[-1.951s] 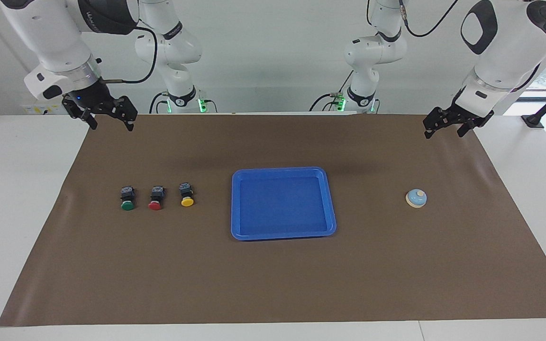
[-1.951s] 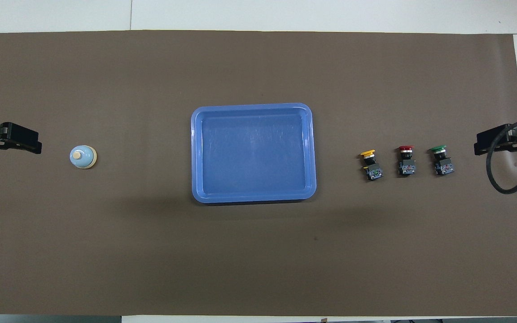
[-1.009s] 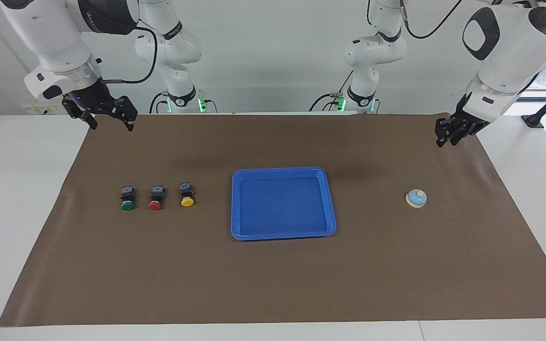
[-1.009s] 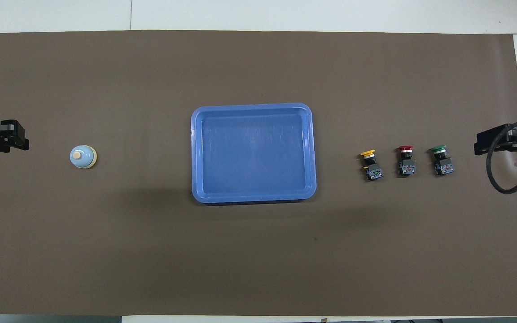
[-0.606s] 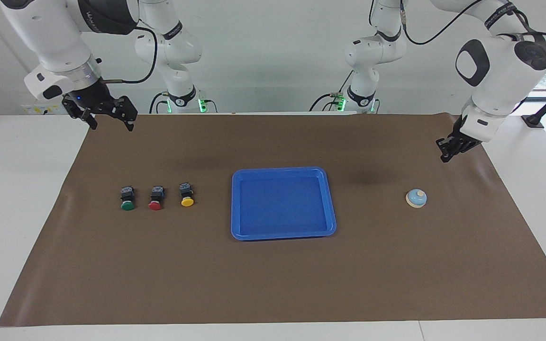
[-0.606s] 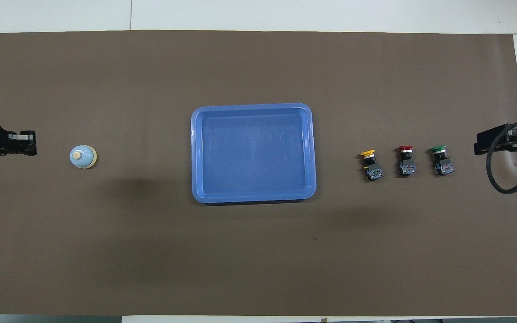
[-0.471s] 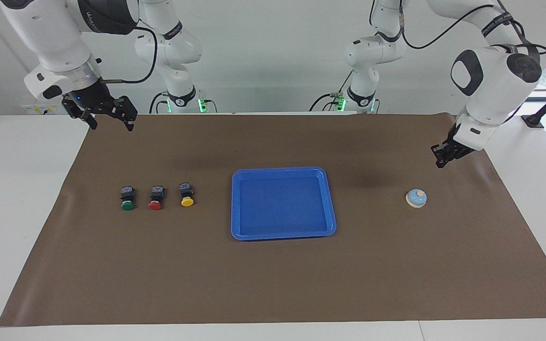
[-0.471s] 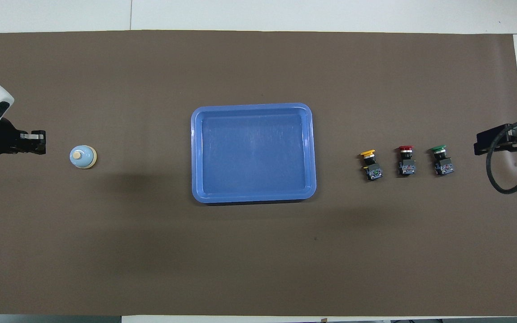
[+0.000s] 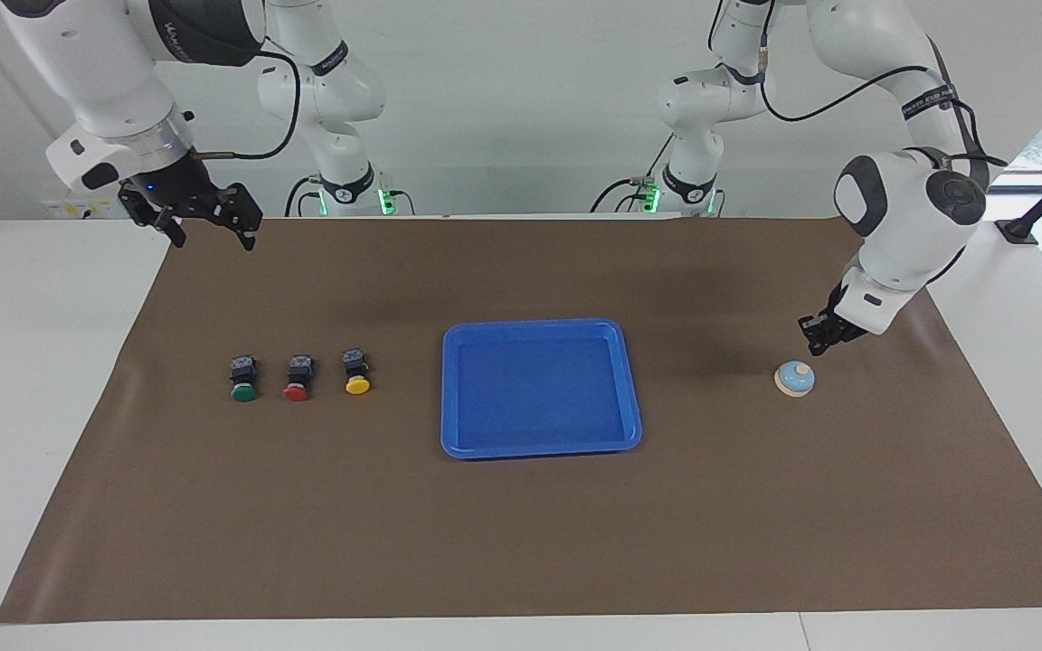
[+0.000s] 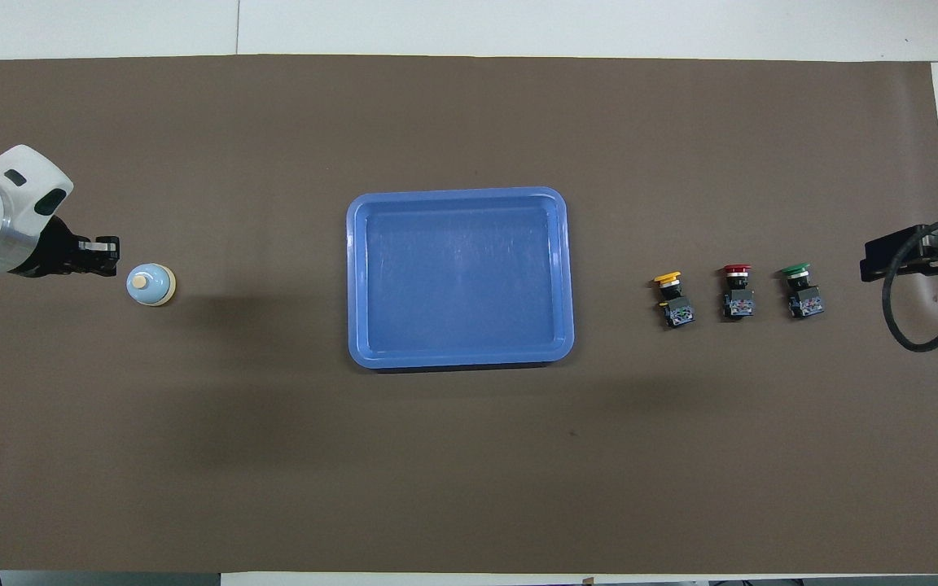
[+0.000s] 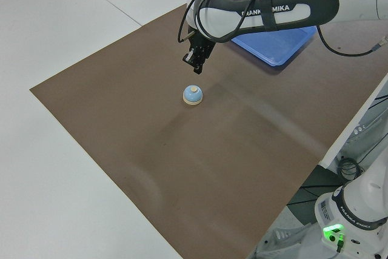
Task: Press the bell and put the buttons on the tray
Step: 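Move the left gripper over the bell and press down on it, then lift the left gripper off the bell and draw it back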
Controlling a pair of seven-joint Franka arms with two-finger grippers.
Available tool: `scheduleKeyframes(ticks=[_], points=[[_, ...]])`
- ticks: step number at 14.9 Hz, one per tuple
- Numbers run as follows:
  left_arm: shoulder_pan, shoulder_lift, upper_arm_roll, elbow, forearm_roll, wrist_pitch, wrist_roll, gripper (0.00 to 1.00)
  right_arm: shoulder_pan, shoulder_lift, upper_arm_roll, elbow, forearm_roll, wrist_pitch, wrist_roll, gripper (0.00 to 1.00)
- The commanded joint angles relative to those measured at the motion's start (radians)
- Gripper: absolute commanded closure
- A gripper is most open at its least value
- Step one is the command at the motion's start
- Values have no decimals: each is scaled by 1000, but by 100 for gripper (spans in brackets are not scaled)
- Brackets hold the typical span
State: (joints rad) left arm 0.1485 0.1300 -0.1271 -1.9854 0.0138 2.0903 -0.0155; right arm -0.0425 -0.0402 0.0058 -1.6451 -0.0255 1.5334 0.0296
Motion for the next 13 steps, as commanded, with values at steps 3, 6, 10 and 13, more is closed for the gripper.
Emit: scheduleKeyframes(ticks=[3,6,10,13], points=[[6,13,7,-105,9,161,16,100,-11,-12,8,-7,4,-13,-19,0],[16,19,7,-115,9,175,17,100,-11,-12,8,-7,2,-13,-19,0],[19,28,7,-208,8,298,14,100,-11,-12,8,-7,4,-13,-19,0],[22,43,9,-198,9,292,16,100,-11,-12,8,-7,4,-13,-19,0]])
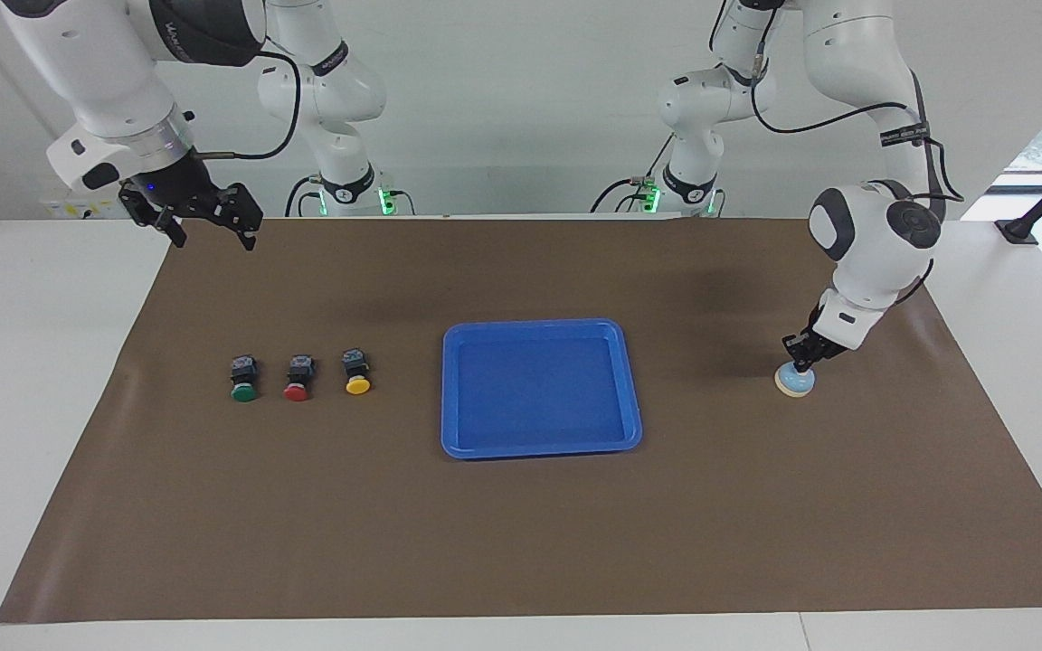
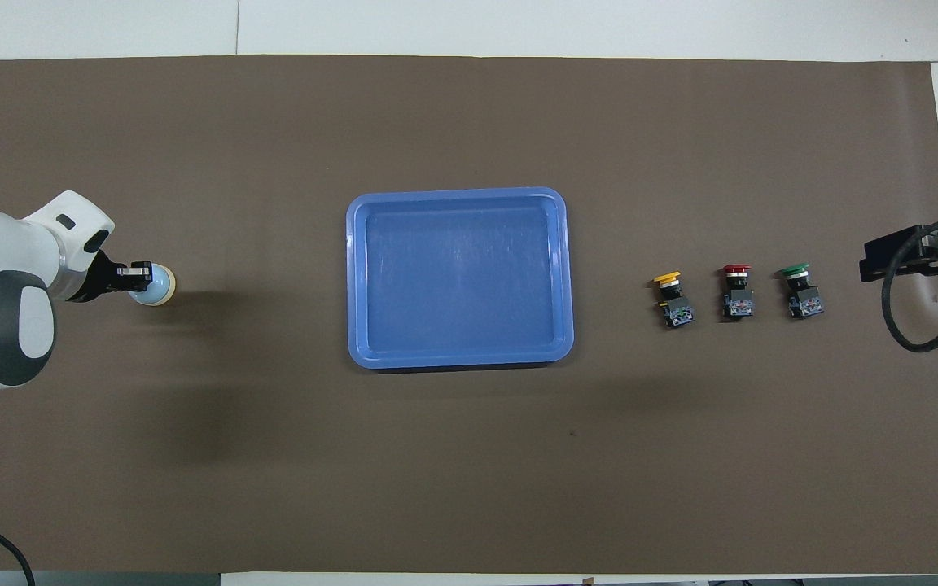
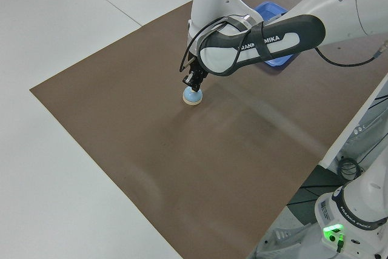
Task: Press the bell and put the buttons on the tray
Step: 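Lift the left gripper off the bell and draw it back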
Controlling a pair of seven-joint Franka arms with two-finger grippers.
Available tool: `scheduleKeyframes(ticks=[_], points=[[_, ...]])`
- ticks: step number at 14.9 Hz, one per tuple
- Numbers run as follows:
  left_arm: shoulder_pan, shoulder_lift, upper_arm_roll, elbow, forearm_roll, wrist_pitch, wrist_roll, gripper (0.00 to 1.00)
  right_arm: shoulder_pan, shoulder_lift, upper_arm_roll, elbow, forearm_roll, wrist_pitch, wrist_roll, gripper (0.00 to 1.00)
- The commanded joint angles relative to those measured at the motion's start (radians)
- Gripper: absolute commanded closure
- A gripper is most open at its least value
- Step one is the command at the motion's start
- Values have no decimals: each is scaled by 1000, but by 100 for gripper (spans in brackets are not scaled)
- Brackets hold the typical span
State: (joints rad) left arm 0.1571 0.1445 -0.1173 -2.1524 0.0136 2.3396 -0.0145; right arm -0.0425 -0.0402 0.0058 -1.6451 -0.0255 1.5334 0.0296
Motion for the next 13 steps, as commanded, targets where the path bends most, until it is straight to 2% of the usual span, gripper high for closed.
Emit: scheduleKeyframes(ticks=[1,5,6,7,8,13], points=[[13,30,-1,-2,8,0,13,100,-11,-12,8,-7,2,-13,-19,0],[10,26,-2,250,8,-354,13,100,-11,-12,8,-7,2,-13,-19,0],[9,21,-2,284,9,-412,13,89,-11,-12,8,-7,2,-13,-19,0],[3,9,-2,296,9,-445,13,52,-11,-12,8,-7,4,-13,-19,0],[-4,-12,-2,296,9,-468,4,1,-11,-12,8,-7,2,-13,-19,0],[-4,-138,-5,296,8,-578,2,0,-11,-12,8,-7,2,-13,-19,0]])
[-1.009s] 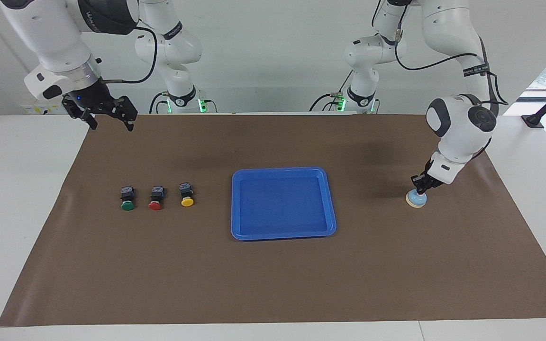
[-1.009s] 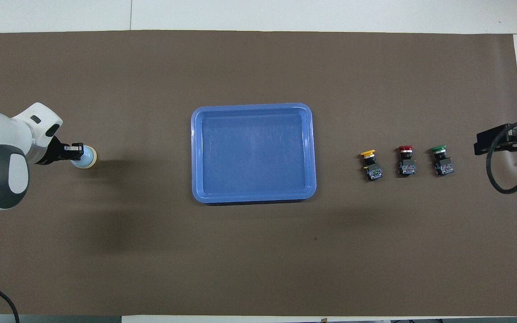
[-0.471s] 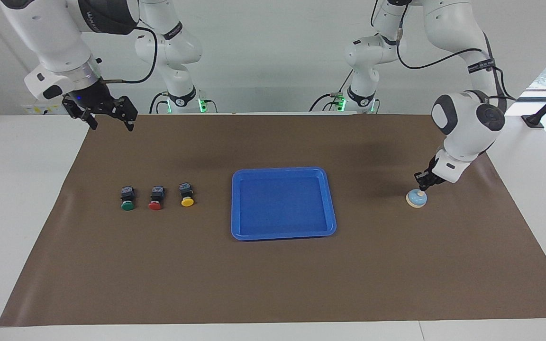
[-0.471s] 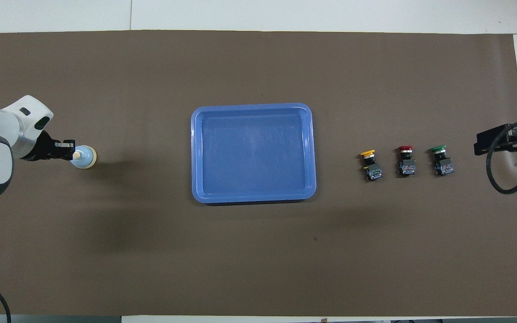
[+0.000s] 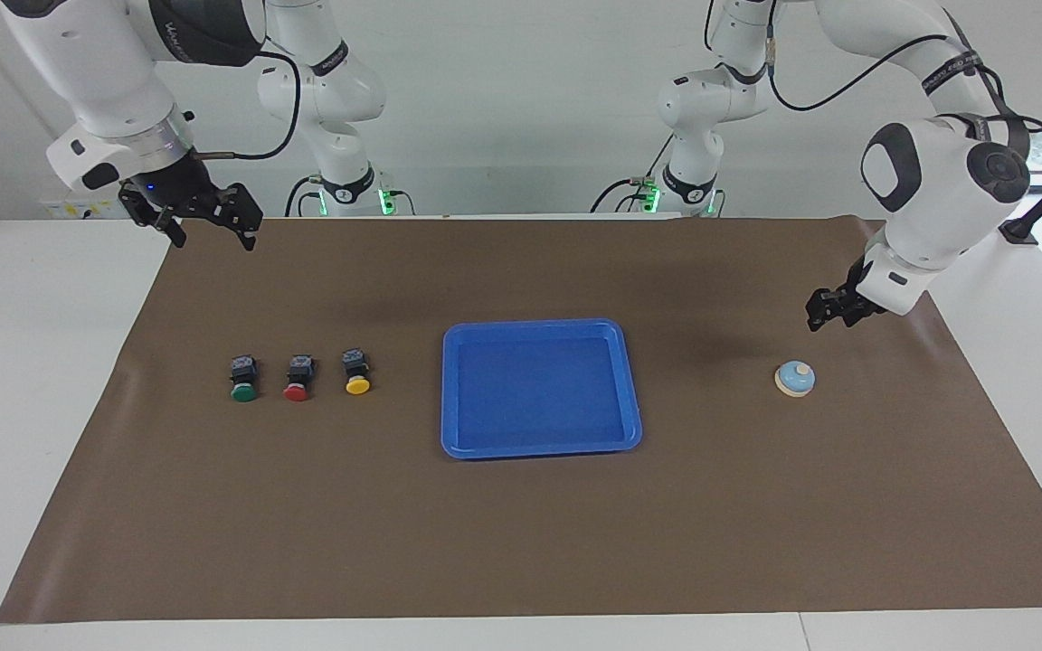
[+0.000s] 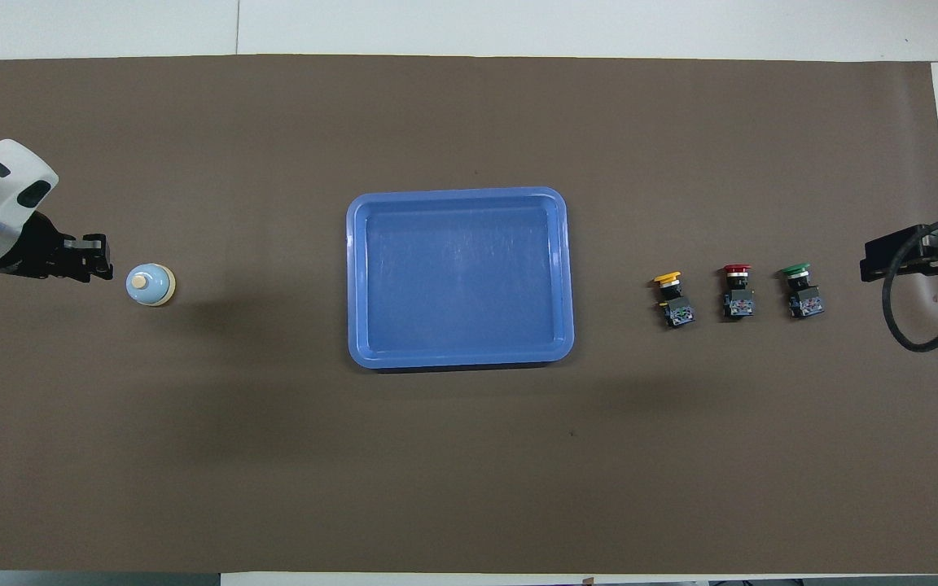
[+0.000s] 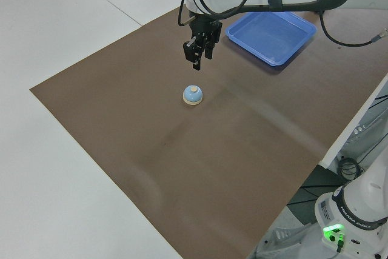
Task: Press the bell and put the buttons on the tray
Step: 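Lift the left gripper off the bell and draw it back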
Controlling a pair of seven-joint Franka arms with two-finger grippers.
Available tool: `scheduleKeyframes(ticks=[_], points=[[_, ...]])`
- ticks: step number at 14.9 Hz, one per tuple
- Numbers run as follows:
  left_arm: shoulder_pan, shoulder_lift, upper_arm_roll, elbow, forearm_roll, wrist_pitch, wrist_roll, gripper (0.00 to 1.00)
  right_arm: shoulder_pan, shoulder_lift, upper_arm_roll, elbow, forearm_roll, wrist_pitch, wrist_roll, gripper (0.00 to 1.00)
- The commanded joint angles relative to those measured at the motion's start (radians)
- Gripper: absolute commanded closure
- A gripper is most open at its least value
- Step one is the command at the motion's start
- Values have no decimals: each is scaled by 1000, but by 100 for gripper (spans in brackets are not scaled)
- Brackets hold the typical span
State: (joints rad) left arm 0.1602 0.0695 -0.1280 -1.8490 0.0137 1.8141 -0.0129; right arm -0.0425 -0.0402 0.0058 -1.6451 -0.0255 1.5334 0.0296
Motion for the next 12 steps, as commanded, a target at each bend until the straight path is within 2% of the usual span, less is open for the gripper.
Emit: scheduleKeyframes(ticks=[1,7,10,12], points=[[-7,-80,5,-7,9,-71,1,0,-11,-12,8,-7,4,-13,-19,0],[-7,-111,5,-18,9,-87,-1,0,-11,-12,8,-7,4,-13,-19,0],[-8,-126,-1,-7,9,-148,-1,0,-11,-12,8,-7,2,-13,-19,0],[-10,-126,-2,48,9,-226,1,0,-11,-12,8,-7,2,-13,-19,0]])
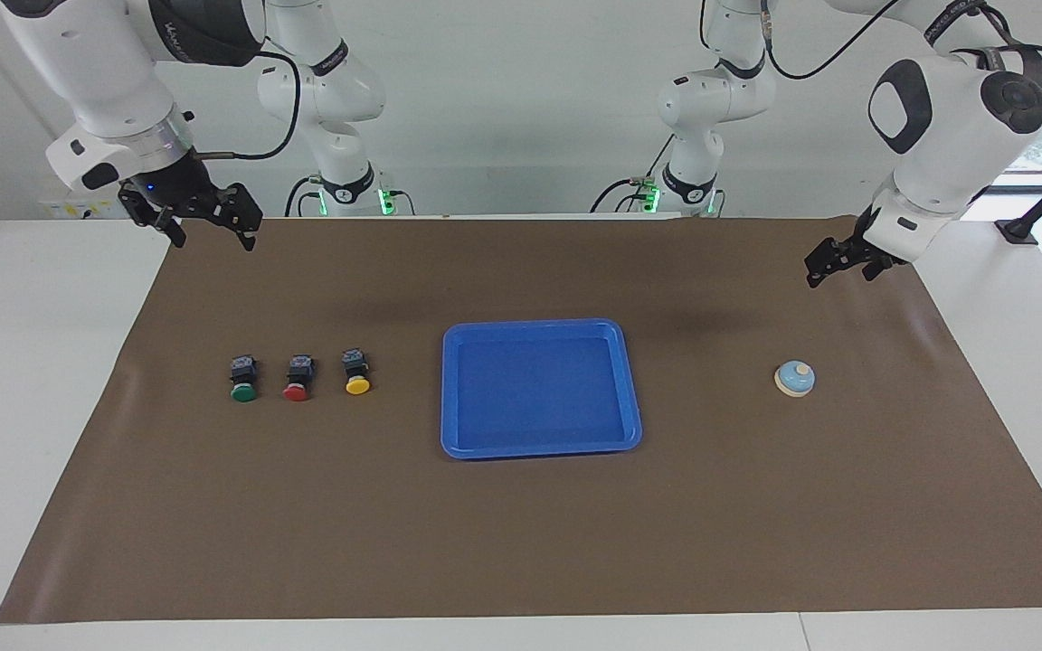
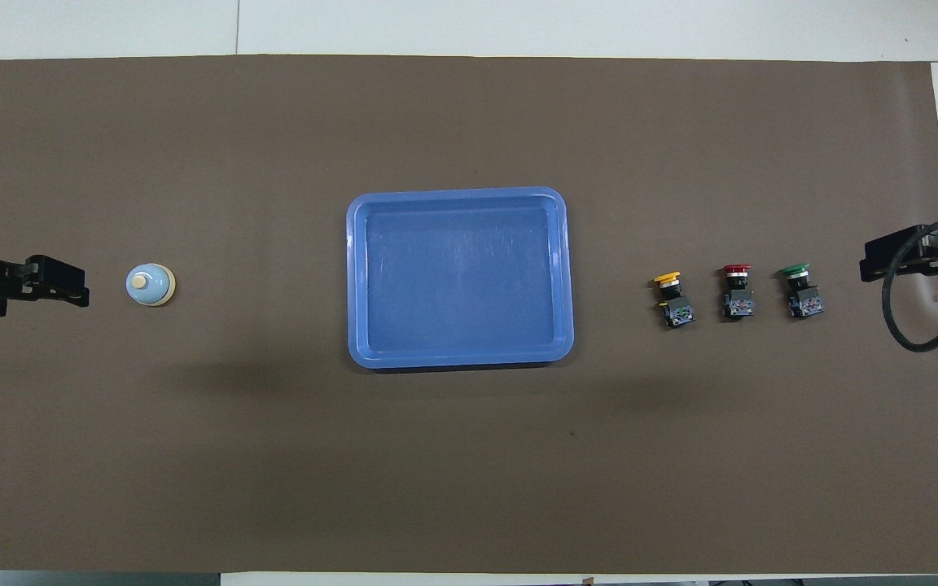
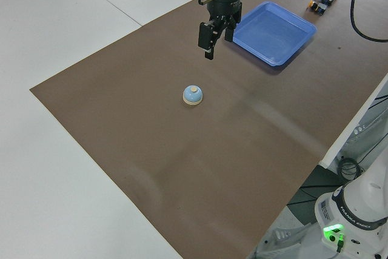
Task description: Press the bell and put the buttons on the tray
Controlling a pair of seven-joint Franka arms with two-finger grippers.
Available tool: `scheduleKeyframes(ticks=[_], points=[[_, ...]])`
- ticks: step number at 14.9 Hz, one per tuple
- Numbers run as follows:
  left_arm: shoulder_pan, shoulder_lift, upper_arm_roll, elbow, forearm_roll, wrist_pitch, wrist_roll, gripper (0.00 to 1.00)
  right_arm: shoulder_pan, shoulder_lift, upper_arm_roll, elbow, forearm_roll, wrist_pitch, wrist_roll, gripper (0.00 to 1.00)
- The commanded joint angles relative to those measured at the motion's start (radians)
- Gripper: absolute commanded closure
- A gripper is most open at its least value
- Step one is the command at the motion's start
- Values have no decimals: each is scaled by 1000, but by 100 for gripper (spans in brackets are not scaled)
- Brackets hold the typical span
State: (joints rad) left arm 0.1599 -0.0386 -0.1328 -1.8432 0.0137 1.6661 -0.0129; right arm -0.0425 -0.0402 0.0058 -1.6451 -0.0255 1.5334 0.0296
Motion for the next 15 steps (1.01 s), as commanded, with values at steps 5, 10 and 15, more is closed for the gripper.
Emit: scheduleKeyframes(ticks=[5,10,15], points=[[-31,-35,1,48,8,-100,-1,0,-11,-12,8,-7,2,-13,-19,0],[-76,-43,27,22,2,-77,-10,0,-11,-12,8,-7,2,-13,-19,0],[-79,-1,33,47,-11,-83,-12,0,-11,-12,8,-7,2,-13,-19,0]])
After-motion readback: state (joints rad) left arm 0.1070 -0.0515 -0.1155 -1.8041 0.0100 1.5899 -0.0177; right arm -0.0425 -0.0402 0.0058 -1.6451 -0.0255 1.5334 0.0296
